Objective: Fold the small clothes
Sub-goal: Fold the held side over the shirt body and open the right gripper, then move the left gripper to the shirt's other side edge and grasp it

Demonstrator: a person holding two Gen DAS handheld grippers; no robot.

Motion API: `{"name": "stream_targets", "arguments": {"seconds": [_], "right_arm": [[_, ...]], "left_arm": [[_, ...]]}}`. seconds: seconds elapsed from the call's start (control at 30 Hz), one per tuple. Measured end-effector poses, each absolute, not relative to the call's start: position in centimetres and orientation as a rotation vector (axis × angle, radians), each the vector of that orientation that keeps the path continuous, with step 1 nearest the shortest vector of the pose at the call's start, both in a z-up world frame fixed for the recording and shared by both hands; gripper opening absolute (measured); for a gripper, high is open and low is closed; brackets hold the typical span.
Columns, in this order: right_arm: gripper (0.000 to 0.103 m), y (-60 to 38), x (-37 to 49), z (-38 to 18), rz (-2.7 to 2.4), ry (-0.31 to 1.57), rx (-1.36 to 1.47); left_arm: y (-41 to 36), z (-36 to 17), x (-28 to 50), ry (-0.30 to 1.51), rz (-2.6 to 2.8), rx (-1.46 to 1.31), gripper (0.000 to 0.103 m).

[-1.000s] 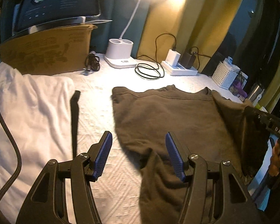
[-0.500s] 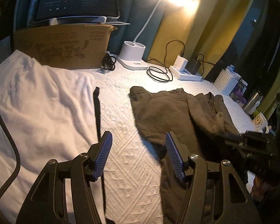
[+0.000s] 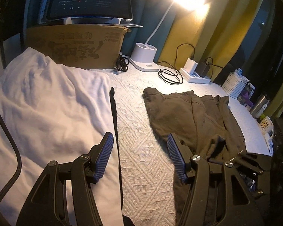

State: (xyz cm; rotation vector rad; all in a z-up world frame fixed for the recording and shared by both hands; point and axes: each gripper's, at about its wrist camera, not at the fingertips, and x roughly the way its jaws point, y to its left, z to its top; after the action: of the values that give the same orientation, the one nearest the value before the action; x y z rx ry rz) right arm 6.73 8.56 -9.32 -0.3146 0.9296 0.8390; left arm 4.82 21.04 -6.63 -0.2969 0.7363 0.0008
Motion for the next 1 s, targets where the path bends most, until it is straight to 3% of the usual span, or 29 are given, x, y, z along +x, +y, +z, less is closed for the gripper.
{"name": "stream_targets", "arguments": {"seconds": [0.03,0.33,0.63,1.0], "right_arm": [[0.087,8.2,6.3,-8.8,0.847,0.908,-0.302],[0.087,-1.0,7.1,-5.0,0.728,0.829,-0.149],[0.087,-9.1,11.1,-6.8,0.576,0.858,-0.039],[0.087,-13.7,15.2,-9.7,0.549,0.907,0.044]], "left_arm": [[21.0,-6.5,4.8,0.736,0.003,-0.293,0.059],[16.1,-4.6,6.2,0.727,-0.067,-0.181,0.059],[7.3,-5.7,10.9,0.816,-0.214,0.102,0.059],[2.2,-8.9,14.4,0.942,-0.349,0.32,0.059]]}}
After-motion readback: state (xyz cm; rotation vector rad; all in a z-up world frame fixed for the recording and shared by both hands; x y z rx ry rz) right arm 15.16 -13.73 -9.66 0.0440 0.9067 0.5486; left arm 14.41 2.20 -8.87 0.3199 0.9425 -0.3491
